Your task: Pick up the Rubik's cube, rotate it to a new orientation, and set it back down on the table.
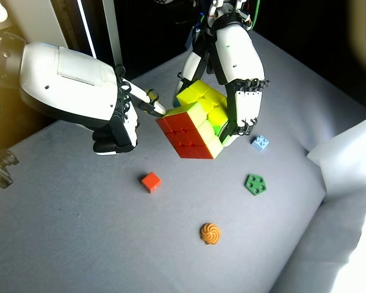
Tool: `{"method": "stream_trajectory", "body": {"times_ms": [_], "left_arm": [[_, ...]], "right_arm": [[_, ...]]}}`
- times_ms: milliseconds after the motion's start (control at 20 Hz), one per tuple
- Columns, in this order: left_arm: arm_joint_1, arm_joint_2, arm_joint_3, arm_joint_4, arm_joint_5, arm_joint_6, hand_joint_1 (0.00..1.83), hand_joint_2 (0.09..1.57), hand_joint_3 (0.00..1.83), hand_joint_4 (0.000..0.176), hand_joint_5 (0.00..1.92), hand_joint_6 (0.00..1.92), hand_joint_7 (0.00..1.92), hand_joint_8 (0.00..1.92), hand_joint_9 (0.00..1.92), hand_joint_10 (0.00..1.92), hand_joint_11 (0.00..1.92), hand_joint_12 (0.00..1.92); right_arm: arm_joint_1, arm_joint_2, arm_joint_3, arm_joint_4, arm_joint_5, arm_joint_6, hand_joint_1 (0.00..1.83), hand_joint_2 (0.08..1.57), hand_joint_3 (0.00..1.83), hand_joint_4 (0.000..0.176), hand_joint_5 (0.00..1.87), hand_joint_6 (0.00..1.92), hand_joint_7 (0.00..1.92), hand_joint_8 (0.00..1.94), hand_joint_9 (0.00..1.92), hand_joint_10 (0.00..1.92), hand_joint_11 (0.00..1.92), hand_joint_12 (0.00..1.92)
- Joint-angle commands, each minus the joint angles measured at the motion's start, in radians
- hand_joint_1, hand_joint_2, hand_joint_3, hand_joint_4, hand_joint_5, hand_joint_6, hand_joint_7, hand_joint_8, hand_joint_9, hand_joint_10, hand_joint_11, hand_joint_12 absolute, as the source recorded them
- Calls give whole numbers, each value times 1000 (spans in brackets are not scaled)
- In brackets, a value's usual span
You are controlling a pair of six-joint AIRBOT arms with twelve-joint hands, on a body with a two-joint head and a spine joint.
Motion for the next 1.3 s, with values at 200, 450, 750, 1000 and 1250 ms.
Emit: {"method": "stream_trajectory", "body": {"times_ms": [200, 450, 750, 1000, 1250], "left_arm": [[-24, 3, 0, 93, -20, -15, 1214, 1202, 3, 0, 956, 1009, 655, 1485, 607, 1004, 423, 1260], [-26, 4, 0, 93, -20, -15, 1194, 1242, 0, 0, 914, 1054, 549, 1603, 461, 1116, 262, 1308], [-30, 8, 2, 91, -20, -15, 1203, 1230, 1, 0, 930, 1026, 583, 1580, 511, 1093, 285, 1293], [-32, 8, 3, 91, -20, -15, 1204, 1229, 0, 0, 943, 1001, 571, 1578, 517, 1028, 269, 1264], [-33, 8, 3, 90, -20, -15, 1209, 1217, 0, 0, 971, 973, 587, 1529, 514, 1028, 275, 1272]], "right_arm": [[-1, -28, 6, 34, -37, -3, 1144, 1309, 18, 0, 285, 4, 757, 1902, 966, 1921, 1031, 1921], [14, -46, 14, 34, -35, -3, 1231, 1316, 0, 0, 362, 7, 690, 1670, 932, 1921, 979, 1921], [59, -22, 10, 34, 48, -3, 1266, 1262, 15, 0, 313, 6, 731, 1631, 983, 1921, 1003, 1921], [98, 2, -5, 34, 70, -3, 1297, 1242, 15, 0, 318, 3, 752, 1597, 977, 1921, 1013, 1921], [87, -4, -5, 34, 38, -14, 1178, 1274, 18, 0, 283, 0, 845, 1757, 950, 1921, 943, 1921]]}}
